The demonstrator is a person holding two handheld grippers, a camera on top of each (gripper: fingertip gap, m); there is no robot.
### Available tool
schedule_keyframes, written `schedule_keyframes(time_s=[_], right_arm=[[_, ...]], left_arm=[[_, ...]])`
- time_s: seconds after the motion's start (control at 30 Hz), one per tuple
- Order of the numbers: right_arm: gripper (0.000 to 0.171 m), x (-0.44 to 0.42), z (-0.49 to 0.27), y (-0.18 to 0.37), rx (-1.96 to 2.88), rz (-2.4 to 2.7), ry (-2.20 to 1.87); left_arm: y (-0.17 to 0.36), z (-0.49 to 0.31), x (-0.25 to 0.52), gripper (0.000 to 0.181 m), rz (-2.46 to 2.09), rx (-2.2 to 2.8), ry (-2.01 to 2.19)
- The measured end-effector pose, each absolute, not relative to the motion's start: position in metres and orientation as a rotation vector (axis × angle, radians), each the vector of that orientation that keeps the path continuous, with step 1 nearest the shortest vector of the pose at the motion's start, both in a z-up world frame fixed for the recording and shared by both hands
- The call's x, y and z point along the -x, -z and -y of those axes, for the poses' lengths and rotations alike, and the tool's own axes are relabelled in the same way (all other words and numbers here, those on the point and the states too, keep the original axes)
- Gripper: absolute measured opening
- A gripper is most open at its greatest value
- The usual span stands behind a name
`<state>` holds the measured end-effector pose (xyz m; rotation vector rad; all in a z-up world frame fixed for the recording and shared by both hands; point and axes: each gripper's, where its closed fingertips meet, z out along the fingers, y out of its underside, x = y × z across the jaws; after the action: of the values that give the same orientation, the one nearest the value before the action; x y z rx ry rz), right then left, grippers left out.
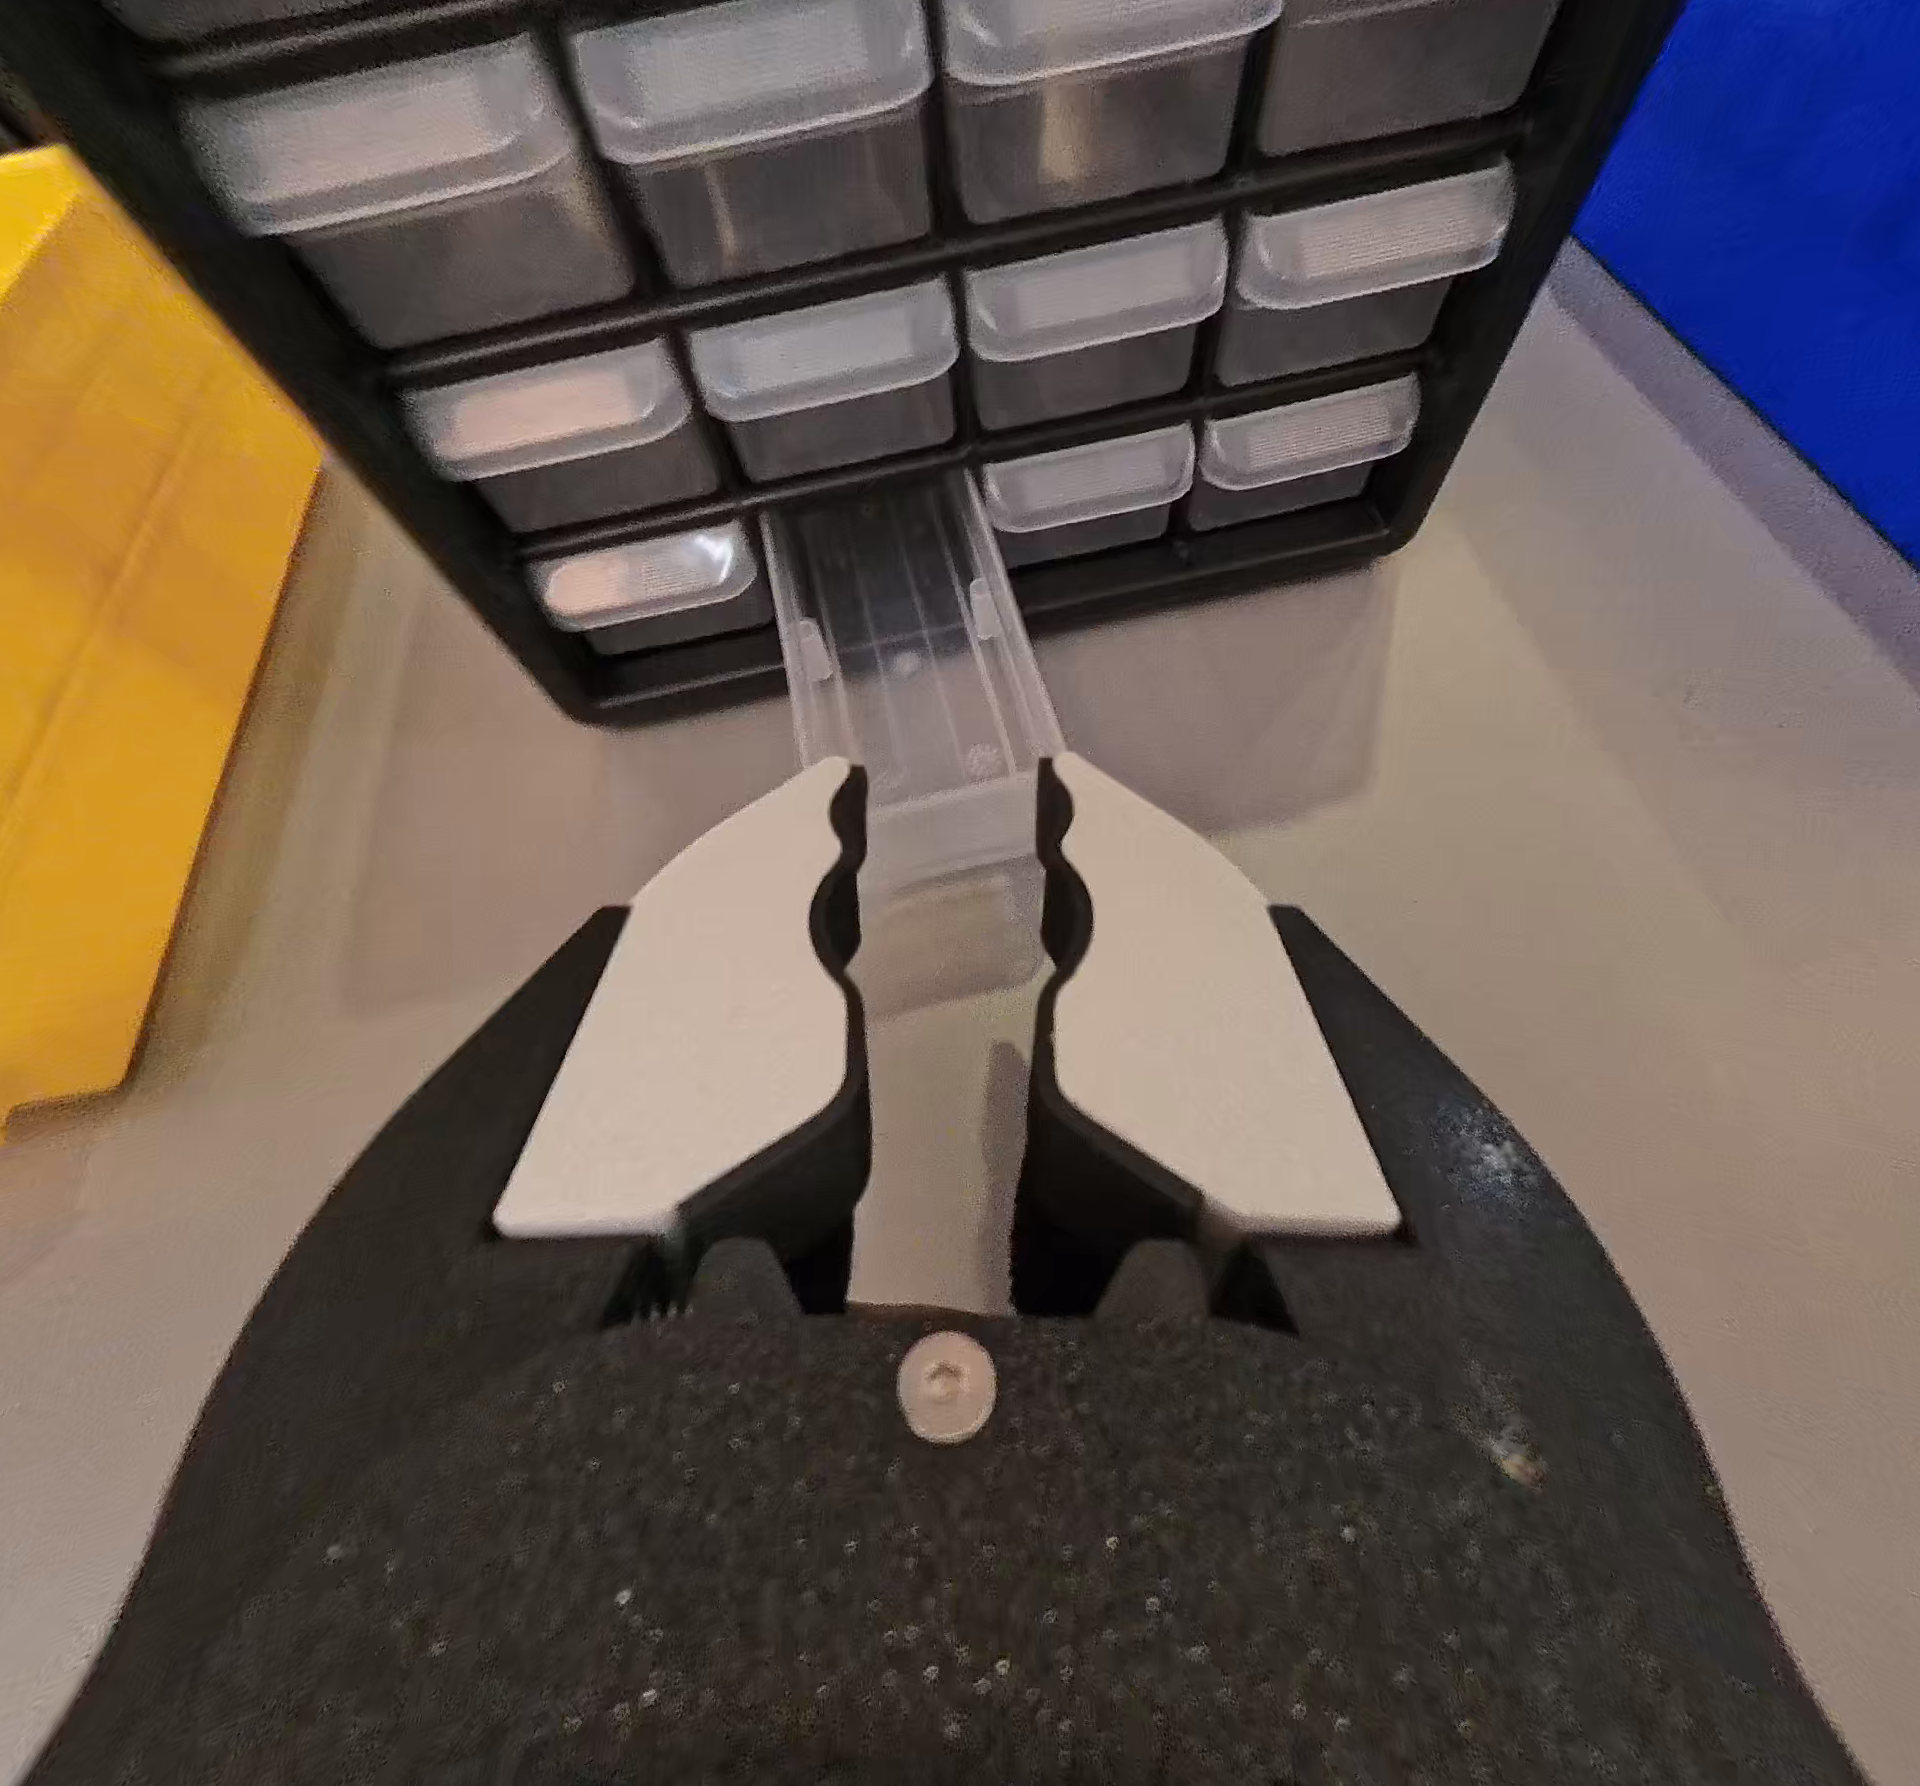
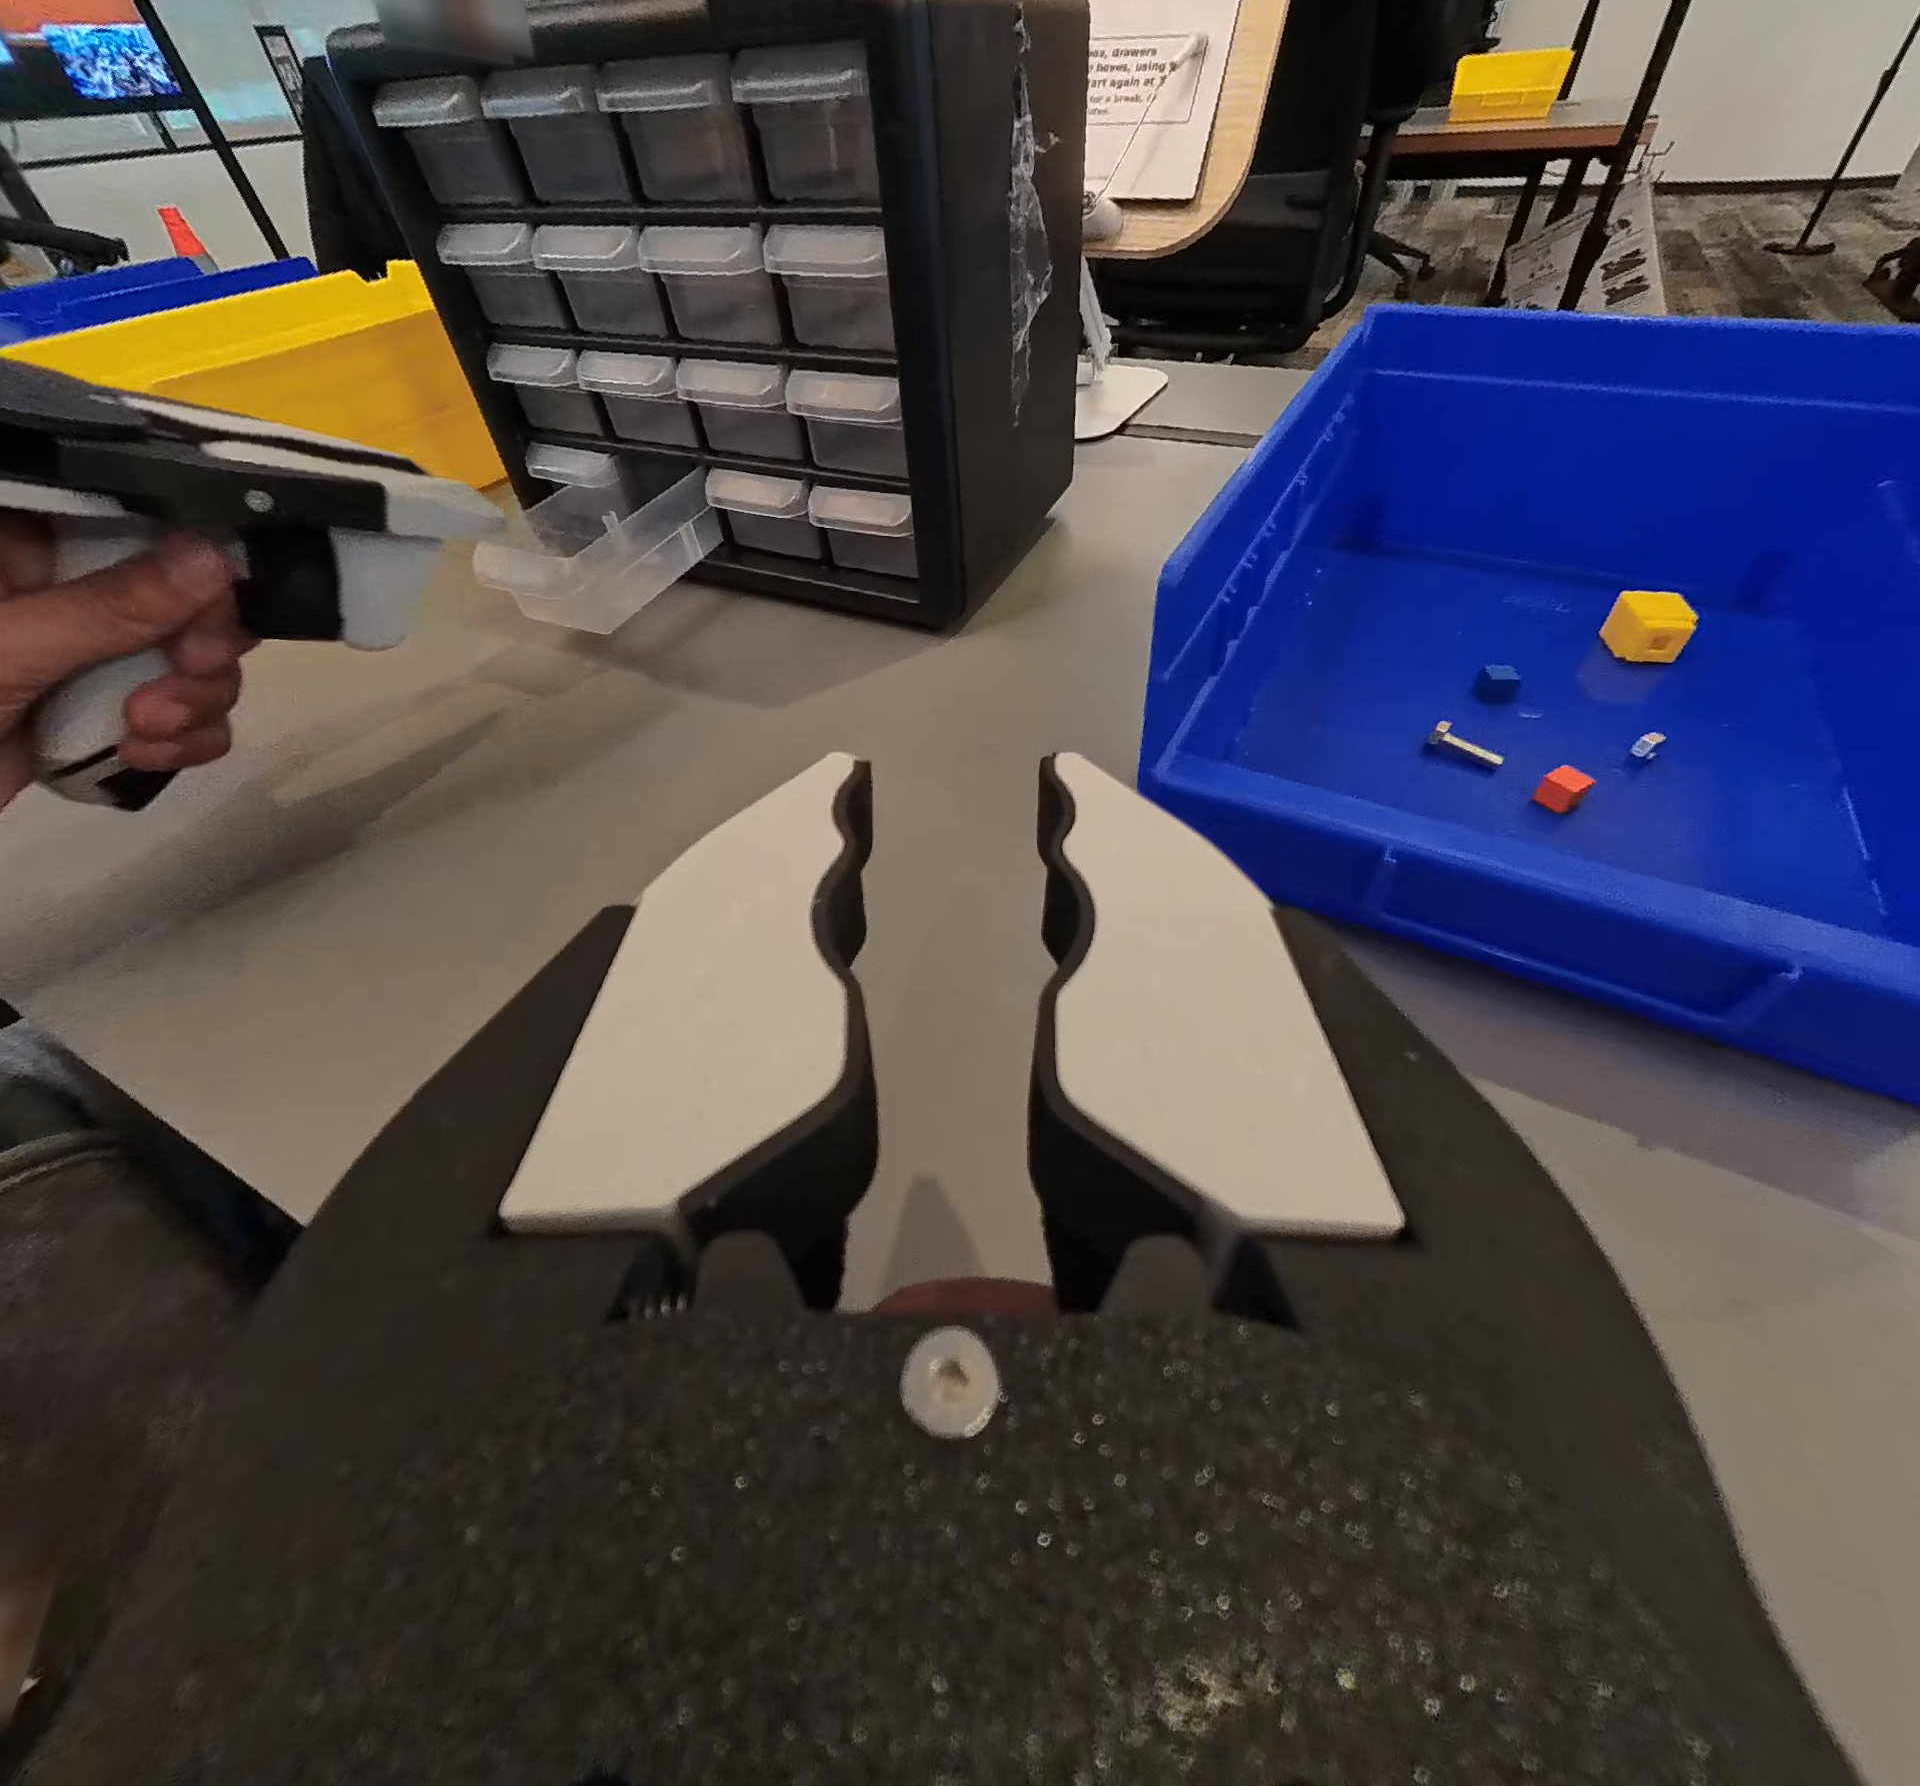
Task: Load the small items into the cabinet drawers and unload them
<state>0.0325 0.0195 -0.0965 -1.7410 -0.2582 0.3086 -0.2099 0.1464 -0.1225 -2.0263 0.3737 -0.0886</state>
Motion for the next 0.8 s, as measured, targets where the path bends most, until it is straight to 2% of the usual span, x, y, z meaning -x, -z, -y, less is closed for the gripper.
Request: schedule_keyframes(time_s=[0.3,0.8], right_arm=[[0.030,-0.027,-0.021,0.097,1.743,0.280,-0.340],[0.030,-0.027,-0.023,0.100,1.753,0.300,-0.341]], left_arm=[[0.159,-0.144,0.214,0.025,-0.293,2.148,0.053],[0.151,-0.212,0.210,0.024,-0.307,2.141,0.038]])
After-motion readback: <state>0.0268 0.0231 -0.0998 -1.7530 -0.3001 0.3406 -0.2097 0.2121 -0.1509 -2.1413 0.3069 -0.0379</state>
